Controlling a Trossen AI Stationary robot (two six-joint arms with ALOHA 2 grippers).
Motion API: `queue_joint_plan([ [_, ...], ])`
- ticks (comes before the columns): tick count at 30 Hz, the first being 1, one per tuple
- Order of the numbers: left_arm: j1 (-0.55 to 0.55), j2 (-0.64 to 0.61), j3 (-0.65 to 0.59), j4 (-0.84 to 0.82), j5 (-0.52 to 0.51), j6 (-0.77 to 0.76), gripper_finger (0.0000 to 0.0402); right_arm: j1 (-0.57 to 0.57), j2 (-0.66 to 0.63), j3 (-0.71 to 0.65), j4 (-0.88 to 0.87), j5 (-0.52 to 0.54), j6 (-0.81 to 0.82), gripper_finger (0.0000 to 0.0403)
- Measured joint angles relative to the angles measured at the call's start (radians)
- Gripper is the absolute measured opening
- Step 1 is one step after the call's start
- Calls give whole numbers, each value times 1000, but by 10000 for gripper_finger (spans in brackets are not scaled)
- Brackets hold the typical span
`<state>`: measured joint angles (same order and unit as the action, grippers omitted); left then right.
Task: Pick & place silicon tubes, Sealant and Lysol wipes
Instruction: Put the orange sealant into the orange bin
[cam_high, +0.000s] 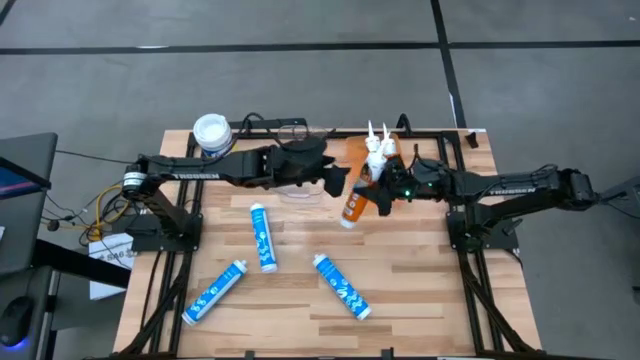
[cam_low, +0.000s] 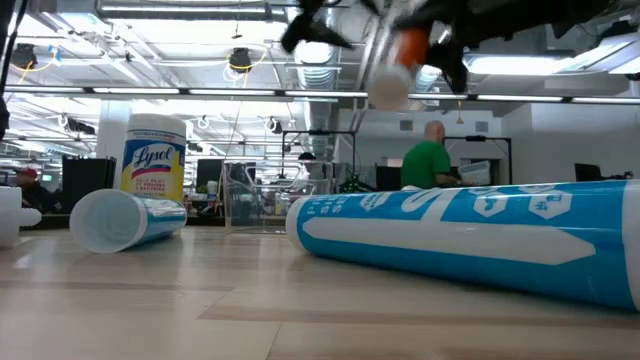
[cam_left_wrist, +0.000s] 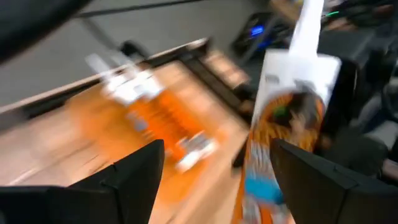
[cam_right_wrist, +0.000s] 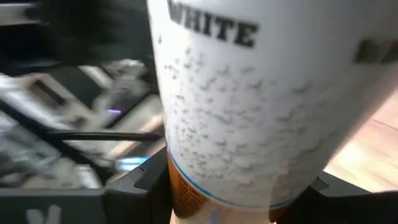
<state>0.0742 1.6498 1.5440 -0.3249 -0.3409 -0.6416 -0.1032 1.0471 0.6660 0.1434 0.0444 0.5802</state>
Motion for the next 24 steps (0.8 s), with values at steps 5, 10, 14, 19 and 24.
queue_joint_plan([
  [5, -8, -5, 0, -251, -92, -144, 284, -125, -6, 6, -162, 13, 35, 187],
  [10, -21, 10, 0, -415, -162, -265, 284, -242, 33, 86, -339, 7, -9, 187],
  [14, -36, 28, 0, -461, -190, -311, 284, -308, 96, 182, -428, 7, -80, 187],
  [19, -49, 54, 0, -471, -202, -340, 284, -341, 225, 266, -495, 7, -146, 189],
  [24, -67, 67, 0, -517, -204, -382, 284, -366, 314, 287, -509, 7, -171, 190],
])
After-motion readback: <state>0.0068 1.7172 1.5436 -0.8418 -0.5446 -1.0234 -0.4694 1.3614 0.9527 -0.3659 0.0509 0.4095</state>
